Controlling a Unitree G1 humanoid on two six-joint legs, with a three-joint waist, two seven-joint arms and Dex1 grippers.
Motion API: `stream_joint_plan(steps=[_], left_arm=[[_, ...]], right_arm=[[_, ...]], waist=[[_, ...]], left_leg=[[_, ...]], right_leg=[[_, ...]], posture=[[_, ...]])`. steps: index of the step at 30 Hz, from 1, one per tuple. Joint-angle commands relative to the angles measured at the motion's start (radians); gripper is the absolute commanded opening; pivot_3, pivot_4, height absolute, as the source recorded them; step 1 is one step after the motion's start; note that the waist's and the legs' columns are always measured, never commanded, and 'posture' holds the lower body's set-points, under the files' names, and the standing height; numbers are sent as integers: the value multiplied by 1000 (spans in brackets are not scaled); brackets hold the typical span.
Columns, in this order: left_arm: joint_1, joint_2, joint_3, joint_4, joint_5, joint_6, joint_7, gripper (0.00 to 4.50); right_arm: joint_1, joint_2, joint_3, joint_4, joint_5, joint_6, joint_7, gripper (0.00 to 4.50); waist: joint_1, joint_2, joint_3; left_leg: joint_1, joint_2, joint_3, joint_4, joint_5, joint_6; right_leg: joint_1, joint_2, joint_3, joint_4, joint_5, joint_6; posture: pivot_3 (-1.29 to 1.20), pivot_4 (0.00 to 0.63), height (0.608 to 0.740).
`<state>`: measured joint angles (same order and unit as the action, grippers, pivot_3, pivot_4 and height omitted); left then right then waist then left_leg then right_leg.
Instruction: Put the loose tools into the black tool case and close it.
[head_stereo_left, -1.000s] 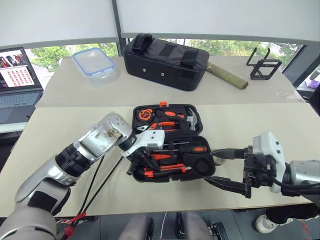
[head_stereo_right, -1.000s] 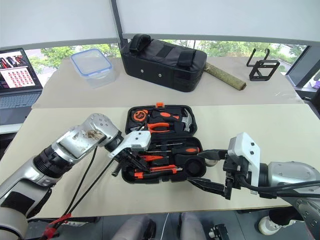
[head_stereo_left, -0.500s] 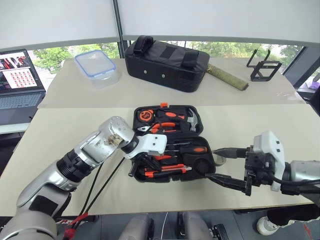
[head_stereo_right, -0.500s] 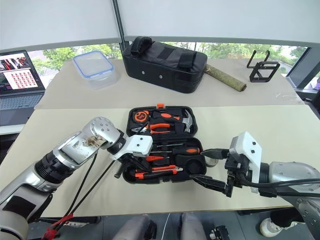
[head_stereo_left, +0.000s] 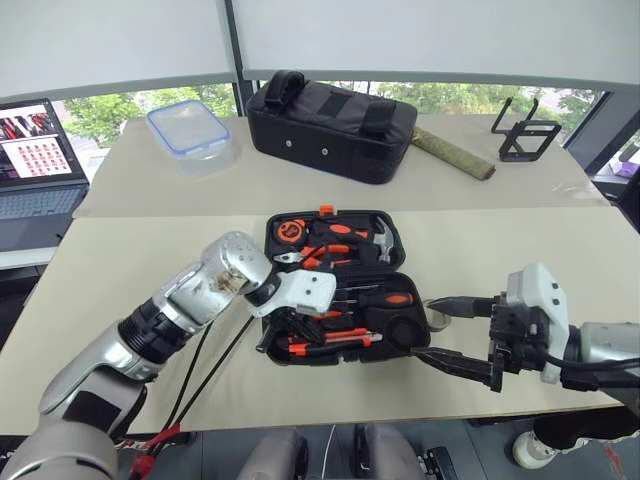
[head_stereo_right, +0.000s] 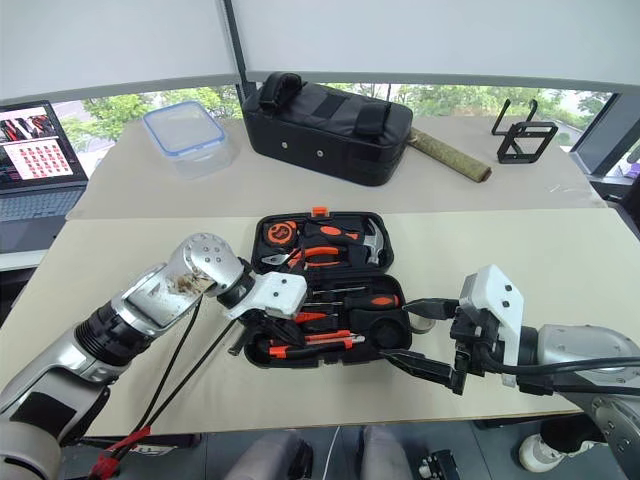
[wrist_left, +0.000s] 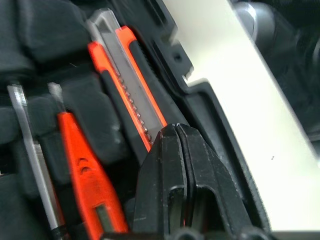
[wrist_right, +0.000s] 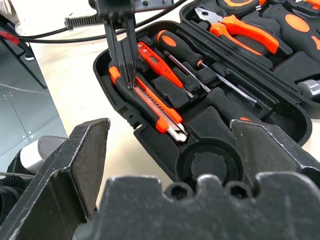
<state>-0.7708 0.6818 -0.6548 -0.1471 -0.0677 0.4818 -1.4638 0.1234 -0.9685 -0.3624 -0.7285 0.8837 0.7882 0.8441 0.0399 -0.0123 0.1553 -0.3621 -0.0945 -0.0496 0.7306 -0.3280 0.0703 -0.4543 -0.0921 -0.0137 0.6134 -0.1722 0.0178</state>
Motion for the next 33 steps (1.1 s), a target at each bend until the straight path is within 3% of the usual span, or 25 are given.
stream_joint_plan(steps=[1,7,11,14,20,32,33], left_arm=[[47,4,-76,46,98,-36,19,74],[38,-19,13,48,45,15,27,74],[-9,-46,265,49,-186,151,13,1122],[-25,-34,401,53,-290,198,20,2243],[28,61,555,8,-401,184,-16,4460],[231,117,652,-157,-438,66,81,4460],[240,122,652,-164,-438,67,86,4493]], right_arm=[[3,0,-18,-23,2,-17,1,4500],[25,-8,-30,-15,-35,-31,4,4500],[88,-49,-50,31,-167,-96,54,4500],[134,-87,-47,83,-262,-174,120,4500],[50,-140,97,274,-457,-401,232,4500],[-324,-42,453,647,-696,-703,389,4500],[-343,-31,469,664,-707,-711,395,4244]], waist=[[2,2,-2],[3,4,-3],[1,2,-2],[-3,2,-1],[-27,2,-1],[-25,2,0],[-25,2,0]], left_leg=[[1,0,0,0,0,0],[11,0,0,-2,-3,5],[10,0,0,-1,-4,7],[8,0,0,0,-2,3],[7,0,3,-2,-2,2],[6,0,3,-3,-2,1],[6,-1,3,-3,-2,1]], right_leg=[[1,0,0,0,0,0],[14,0,0,-2,-2,3],[13,0,-1,-1,-3,4],[8,2,-1,1,-2,4],[4,2,-1,0,-3,4],[3,0,0,-1,-2,4],[3,0,0,-1,-2,4]], posture=[[0,150,714],[0,150,714],[0,150,714],[0,150,714],[0,150,714],[0,150,714],[0,150,714]])
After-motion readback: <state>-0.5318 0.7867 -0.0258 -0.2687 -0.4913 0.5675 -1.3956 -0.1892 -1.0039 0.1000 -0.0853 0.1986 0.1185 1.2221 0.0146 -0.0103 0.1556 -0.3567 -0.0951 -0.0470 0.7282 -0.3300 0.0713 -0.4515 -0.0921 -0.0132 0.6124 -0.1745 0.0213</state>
